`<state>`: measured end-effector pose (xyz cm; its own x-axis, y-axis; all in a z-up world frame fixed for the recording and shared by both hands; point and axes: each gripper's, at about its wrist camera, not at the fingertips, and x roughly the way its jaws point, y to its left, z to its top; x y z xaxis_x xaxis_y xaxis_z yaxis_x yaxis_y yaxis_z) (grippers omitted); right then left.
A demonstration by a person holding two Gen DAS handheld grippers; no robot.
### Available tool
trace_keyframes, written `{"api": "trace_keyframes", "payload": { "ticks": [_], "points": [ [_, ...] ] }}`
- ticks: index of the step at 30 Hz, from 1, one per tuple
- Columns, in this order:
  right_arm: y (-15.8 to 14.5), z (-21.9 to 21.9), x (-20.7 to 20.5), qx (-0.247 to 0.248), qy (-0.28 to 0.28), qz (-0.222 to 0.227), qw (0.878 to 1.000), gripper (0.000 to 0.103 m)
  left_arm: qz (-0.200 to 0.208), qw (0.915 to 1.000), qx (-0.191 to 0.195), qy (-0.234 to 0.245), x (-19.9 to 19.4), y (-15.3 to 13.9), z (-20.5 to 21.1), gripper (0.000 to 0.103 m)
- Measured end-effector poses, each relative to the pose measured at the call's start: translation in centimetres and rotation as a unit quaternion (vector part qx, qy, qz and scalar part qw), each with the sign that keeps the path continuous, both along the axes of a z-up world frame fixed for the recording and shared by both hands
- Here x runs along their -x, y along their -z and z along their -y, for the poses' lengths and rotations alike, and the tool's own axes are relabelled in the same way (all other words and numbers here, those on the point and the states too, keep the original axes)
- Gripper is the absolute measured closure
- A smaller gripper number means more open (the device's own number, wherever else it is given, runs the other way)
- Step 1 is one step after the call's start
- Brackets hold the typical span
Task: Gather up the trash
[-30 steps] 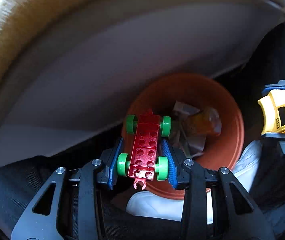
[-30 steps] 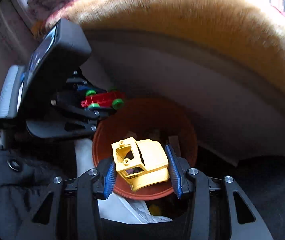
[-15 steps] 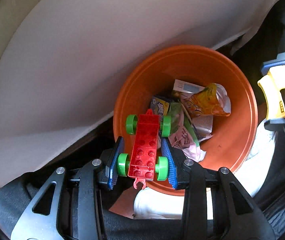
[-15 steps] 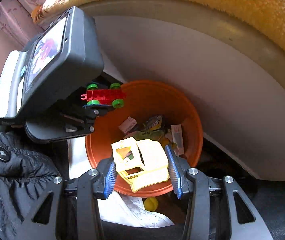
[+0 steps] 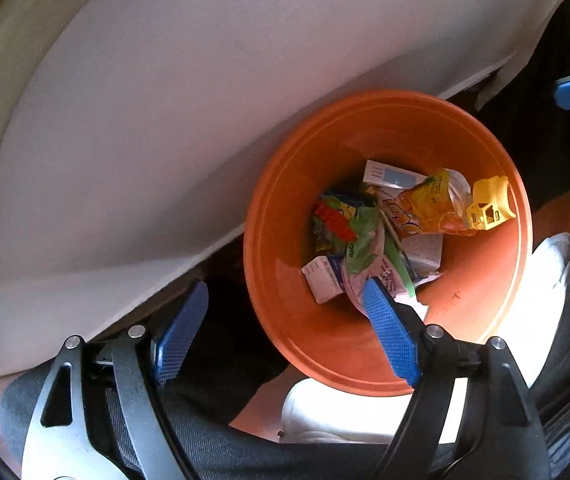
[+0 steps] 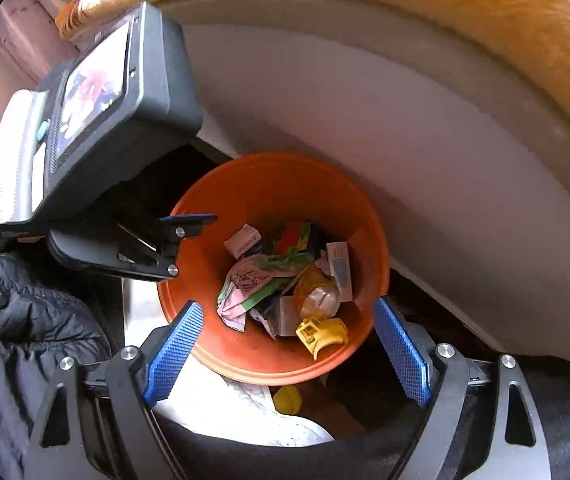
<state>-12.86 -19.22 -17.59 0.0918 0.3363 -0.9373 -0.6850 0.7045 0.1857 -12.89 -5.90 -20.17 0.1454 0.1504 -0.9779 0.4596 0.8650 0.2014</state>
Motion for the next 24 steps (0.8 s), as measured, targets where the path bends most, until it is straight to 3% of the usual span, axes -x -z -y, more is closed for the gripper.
{"api": "trace_keyframes", "payload": {
  "ticks": [7,12,17,20,24],
  "points": [
    [-2.7,1.9,0.4,-0.020,0.022,0.011,0.999,0.017,0.001,0.9999,0.012,-0.009,0.2,-1.4,-0.4,0.025],
    [-7.4,3.6,0.7,-0.072,0.030,0.037,0.996,0.017,0.021,0.9980,0.060,-0.005,1.4,-5.6,-1.5,0.025],
    [-13.8,6.1,-0.3,-0.133,0.074,0.103,0.983,0.009,0.089,0.9901,0.108,-0.013,2.3,-12.2,-3.0,0.023],
    [-16.8,7.6,-1.6,-0.163,0.107,0.142,0.971,0.005,0.148,0.9805,0.126,-0.030,1.9,-16.4,-4.0,0.020],
    [-19.6,8.3,-3.3,-0.162,0.146,0.200,0.955,0.006,0.210,0.9666,0.131,-0.068,0.0,-20.3,-4.9,0.020]
  ]
}}
